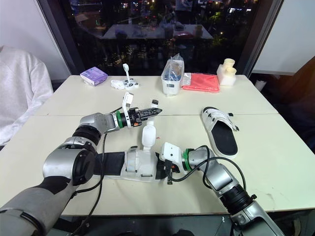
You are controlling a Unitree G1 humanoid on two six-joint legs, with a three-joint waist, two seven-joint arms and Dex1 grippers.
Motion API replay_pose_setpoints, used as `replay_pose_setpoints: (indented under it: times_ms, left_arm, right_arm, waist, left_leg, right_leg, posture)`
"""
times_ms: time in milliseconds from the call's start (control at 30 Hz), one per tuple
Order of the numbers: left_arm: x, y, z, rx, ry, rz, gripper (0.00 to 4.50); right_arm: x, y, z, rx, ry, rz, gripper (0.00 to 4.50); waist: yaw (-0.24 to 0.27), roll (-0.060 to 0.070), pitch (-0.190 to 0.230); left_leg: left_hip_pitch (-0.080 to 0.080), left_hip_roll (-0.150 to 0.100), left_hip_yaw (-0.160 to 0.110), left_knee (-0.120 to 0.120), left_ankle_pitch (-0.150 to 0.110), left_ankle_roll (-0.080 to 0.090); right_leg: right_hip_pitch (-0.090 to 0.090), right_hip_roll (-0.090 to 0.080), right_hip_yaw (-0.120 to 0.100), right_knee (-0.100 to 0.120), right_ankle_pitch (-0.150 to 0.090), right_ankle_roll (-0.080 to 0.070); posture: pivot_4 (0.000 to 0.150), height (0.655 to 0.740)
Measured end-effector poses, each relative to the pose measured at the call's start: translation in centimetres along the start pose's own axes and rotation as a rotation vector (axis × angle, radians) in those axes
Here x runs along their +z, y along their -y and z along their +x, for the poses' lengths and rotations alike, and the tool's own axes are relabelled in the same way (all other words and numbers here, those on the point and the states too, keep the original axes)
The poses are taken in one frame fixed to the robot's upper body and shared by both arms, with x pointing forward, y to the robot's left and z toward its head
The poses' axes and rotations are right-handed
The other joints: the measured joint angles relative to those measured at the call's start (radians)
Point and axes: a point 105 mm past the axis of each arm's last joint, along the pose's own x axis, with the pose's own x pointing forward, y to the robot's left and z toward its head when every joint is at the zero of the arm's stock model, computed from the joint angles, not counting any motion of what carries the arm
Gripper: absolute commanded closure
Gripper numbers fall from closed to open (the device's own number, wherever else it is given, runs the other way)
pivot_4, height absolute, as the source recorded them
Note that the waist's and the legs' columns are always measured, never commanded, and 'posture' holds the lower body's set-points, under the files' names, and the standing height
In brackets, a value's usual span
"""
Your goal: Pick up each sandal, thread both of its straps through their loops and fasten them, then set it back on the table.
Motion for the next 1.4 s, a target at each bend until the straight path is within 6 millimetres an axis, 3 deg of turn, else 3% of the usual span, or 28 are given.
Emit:
replay_pose_setpoints:
  times_ms: [167,300,467,767,1033,1233,1367,1400]
  left_arm:
    - [0.1,0.1,-0.2,-0.012,0.004,-0.001,4.46]
    - [0.4,0.5,-0.7,-0.053,0.008,0.013,4.46]
    - [0.2,2.6,-1.5,-0.205,-0.064,0.153,4.46]
    - [-3.9,6.5,-4.4,-0.401,-0.250,0.523,4.46]
    - [-7.8,7.3,-6.2,-0.508,-0.405,0.847,4.46]
    - [-8.2,7.6,-6.4,-0.547,-0.406,0.981,4.46]
    - [-9.2,7.7,-7.0,-0.604,-0.400,1.180,4.46]
    - [-9.7,7.7,-7.1,-0.628,-0.400,1.212,4.21]
  right_arm:
    - [0.0,0.0,0.0,0.000,-0.001,-0.003,4.50]
    - [0.0,0.0,0.0,0.001,-0.004,-0.010,4.50]
    - [0.1,0.0,0.1,0.003,-0.006,-0.017,4.50]
    - [0.0,0.0,0.1,0.002,-0.010,-0.025,4.50]
    - [0.0,0.0,0.1,0.002,-0.012,-0.032,4.50]
    - [0.0,0.0,0.1,0.004,-0.013,-0.038,4.50]
    - [-0.1,0.0,0.1,0.005,-0.013,-0.038,4.50]
    - [-0.1,-0.1,0.1,0.005,-0.013,-0.037,4.50]
  waist:
    - [0.000,0.000,0.000]
    - [0.000,0.000,0.000]
    - [-0.002,0.000,0.000]
    - [0.000,0.001,0.000]
    - [0.000,0.001,-0.001]
    - [0.000,0.002,-0.001]
    - [0.000,0.002,-0.001]
    - [0.000,0.002,-0.001]
  left_leg:
    - [0.000,0.000,0.000,0.000,0.000,0.000]
    - [0.000,0.000,0.000,0.000,0.000,0.000]
    - [0.000,0.000,0.000,0.000,0.000,0.000]
    - [0.001,0.001,0.000,0.001,0.000,-0.001]
    - [0.001,0.001,0.000,0.000,0.000,-0.001]
    - [0.001,0.001,0.000,0.000,0.000,0.000]
    - [0.001,0.001,0.000,0.000,0.000,0.000]
    - [0.001,0.001,0.000,0.000,0.000,0.000]
  right_leg:
    - [0.000,0.000,0.000,0.000,0.000,0.000]
    - [0.000,0.000,0.000,0.000,0.000,0.000]
    - [0.000,0.001,0.000,0.001,0.000,0.000]
    - [0.001,-0.001,0.001,0.001,0.000,-0.001]
    - [0.000,-0.003,0.001,0.001,-0.002,-0.005]
    - [0.000,-0.004,0.001,0.000,-0.002,-0.005]
    - [0.000,-0.004,0.001,0.000,-0.002,-0.005]
    - [0.000,-0.004,0.001,0.000,-0.002,-0.005]
  posture:
    - [0.150,0.7400]
    - [0.150,0.7400]
    - [0.150,0.7400]
    - [0.150,0.7400]
    - [0.150,0.7400]
    - [0.150,0.7400]
    - [0.150,0.7400]
    - [0.150,0.7400]
